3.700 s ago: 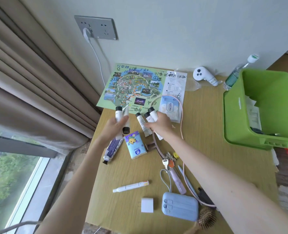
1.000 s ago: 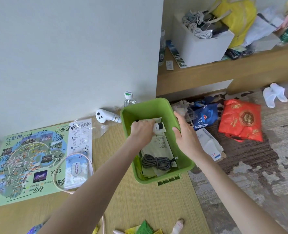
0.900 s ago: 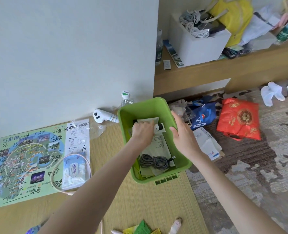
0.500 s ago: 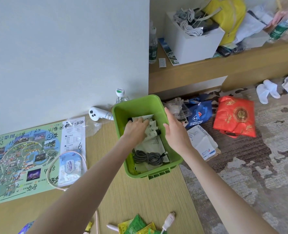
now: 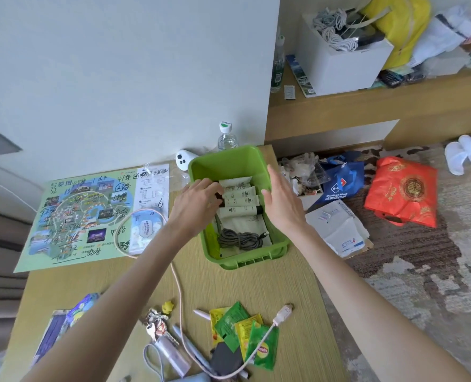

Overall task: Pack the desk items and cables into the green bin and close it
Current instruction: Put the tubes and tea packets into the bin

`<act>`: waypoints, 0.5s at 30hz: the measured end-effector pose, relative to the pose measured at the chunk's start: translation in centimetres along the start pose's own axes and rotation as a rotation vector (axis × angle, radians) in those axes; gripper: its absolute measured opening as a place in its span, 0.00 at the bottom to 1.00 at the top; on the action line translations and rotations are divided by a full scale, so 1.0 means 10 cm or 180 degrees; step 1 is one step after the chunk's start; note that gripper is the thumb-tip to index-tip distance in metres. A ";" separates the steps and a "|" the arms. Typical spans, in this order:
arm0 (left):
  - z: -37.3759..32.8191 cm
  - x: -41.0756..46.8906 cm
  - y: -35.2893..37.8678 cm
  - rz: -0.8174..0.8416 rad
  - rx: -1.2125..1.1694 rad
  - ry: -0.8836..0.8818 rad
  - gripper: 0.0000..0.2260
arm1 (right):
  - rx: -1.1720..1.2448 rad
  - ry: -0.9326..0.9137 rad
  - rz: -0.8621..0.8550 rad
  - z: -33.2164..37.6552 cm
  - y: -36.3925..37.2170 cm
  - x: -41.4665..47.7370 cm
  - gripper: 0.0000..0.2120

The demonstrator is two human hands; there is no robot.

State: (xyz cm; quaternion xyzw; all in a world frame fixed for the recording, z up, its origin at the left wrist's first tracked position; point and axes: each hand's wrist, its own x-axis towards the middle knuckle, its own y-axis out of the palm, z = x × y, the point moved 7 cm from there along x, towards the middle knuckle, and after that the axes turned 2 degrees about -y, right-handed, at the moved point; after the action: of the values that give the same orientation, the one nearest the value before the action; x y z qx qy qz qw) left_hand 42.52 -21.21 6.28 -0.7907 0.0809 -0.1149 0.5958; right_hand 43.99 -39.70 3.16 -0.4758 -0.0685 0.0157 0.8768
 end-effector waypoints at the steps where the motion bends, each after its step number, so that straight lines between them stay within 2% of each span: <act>1: 0.01 -0.11 -0.08 -0.0140 -0.0108 -0.0015 0.09 | -0.0112 -0.0107 -0.0073 0.07 -0.04 -0.05 0.28; 5: 0.13 -0.60 -0.32 -0.0744 -0.0677 -0.0249 0.06 | -0.0503 -0.0601 -0.0372 0.40 -0.17 -0.43 0.23; 9: 0.32 -1.15 -0.23 -0.0935 -0.1047 -0.0665 0.04 | 0.0077 -0.0937 -0.0245 0.74 -0.03 -1.02 0.18; 11: 0.39 -1.42 -0.02 -0.0671 -0.1021 -0.0786 0.04 | 0.0089 -0.1087 -0.0262 0.85 0.08 -1.37 0.16; 15: 0.35 -1.91 0.62 0.0521 -0.0927 -0.0705 0.06 | -0.0115 -0.1371 -0.0212 0.89 0.33 -2.04 0.16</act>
State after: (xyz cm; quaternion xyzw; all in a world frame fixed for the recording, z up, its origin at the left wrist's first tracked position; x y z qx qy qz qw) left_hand 25.19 -14.69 -2.25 -0.8671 0.0946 0.0345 0.4878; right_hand 22.73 -32.34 3.01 -0.4745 -0.2701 0.0868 0.8333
